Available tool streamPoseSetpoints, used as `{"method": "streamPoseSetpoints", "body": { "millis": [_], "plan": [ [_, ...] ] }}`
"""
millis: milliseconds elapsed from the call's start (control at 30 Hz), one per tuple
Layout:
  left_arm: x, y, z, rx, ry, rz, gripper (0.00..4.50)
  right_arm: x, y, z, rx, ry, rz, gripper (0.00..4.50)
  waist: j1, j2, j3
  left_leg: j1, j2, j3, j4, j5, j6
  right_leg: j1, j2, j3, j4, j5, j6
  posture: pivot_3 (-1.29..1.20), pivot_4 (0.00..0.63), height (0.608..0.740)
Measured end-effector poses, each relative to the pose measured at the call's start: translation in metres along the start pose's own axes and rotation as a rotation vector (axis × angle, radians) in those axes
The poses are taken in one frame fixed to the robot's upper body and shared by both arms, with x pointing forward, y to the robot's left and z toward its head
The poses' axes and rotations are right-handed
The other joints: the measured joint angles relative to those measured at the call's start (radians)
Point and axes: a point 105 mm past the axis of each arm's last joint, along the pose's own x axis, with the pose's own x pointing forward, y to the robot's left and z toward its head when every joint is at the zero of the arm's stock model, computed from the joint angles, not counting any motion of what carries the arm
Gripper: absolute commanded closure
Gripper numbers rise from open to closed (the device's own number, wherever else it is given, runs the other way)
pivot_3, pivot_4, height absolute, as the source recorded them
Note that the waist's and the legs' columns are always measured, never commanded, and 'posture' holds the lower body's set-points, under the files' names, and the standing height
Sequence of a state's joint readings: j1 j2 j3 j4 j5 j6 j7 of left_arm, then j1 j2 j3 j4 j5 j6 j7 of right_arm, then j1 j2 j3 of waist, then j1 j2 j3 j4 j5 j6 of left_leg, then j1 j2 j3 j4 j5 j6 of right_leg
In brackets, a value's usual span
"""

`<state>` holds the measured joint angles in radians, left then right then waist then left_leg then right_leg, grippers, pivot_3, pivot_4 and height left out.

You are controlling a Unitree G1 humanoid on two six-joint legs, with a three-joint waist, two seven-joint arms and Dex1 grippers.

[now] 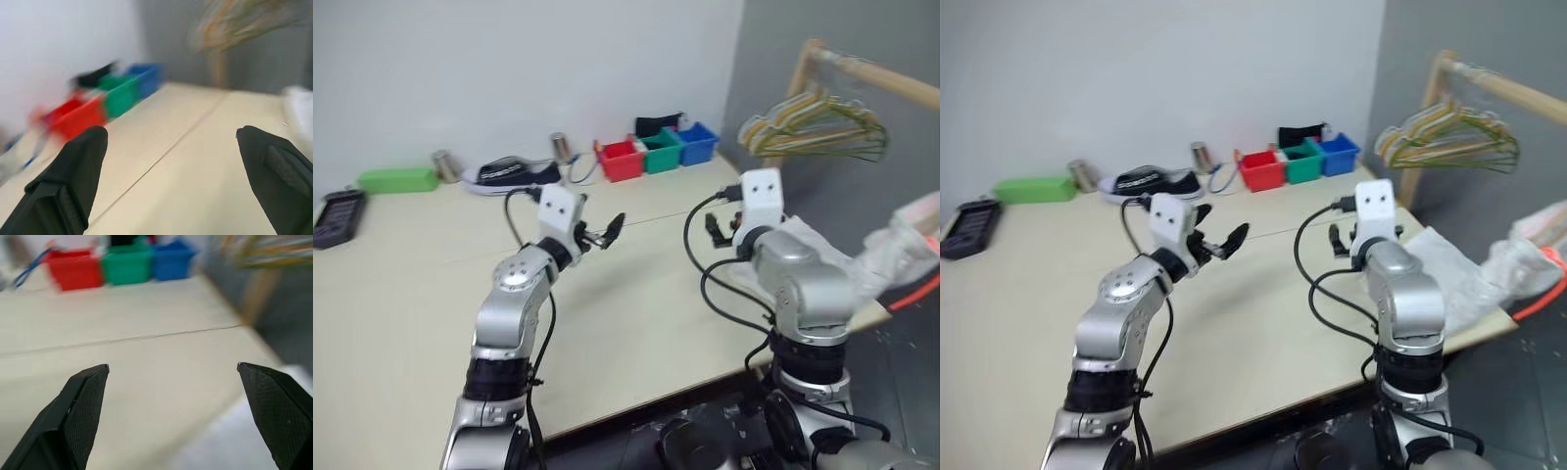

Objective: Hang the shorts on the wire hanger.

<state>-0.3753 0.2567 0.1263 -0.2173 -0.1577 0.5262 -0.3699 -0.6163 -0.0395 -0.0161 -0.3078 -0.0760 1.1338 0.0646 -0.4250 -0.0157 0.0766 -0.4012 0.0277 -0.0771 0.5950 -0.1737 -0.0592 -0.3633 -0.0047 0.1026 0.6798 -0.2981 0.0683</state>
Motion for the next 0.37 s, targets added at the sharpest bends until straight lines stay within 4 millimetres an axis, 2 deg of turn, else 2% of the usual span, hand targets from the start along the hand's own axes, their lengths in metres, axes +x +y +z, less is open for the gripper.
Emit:
{"method": "streamPoseSetpoints", "body": {
  "millis": [133, 200, 233, 333, 367],
  "plan": [
    [-0.039, 0.023, -0.033, -0.069, 0.092, 0.232, 0.0, 0.014, 0.013, -0.015, -0.02, -0.067, 0.059, 0.05, 0.099, -0.006, -0.004, -0.001, 0.0, -0.001, 0.0, 0.0, 0.0, 0.0, 0.0, -0.001, -0.001, 0.0, -0.001, -0.09, 0.0, 0.74],
    [-0.055, 0.025, -0.056, -0.091, 0.165, 0.295, 0.0, 0.018, 0.018, -0.034, -0.029, -0.058, 0.089, 0.05, 0.138, -0.009, -0.006, -0.001, 0.0, -0.001, 0.0, 0.0, -0.001, 0.0, 0.0, -0.002, -0.001, -0.001, -0.002, -0.08, 0.0, 0.74],
    [-0.062, 0.025, -0.068, -0.106, 0.206, 0.315, 0.0, 0.02, 0.02, -0.049, -0.033, -0.029, 0.094, 0.05, 0.169, -0.01, -0.006, -0.003, 0.0, -0.002, 0.0, 0.0, -0.001, -0.001, 0.0, -0.003, -0.001, -0.001, -0.002, -0.08, 0.0, 0.74],
    [-0.067, 0.023, -0.076, -0.121, 0.226, 0.328, 0.0, 0.021, 0.018, -0.073, -0.039, 0.006, 0.073, 0.05, 0.217, -0.01, -0.006, -0.003, -0.001, -0.002, 0.001, 0.0, -0.001, 0.0, 0.0, -0.002, -0.001, -0.001, -0.003, -0.09, 0.003, 0.74],
    [-0.067, 0.02, -0.077, -0.132, 0.225, 0.326, 0.0, 0.021, 0.011, -0.084, -0.04, 0.024, 0.037, 0.05, 0.231, -0.01, -0.006, -0.003, -0.001, -0.002, 0.001, 0.0, -0.001, 0.0, 0.0, -0.002, -0.001, -0.002, -0.004, -0.1, 0.003, 0.74]
  ]
}}
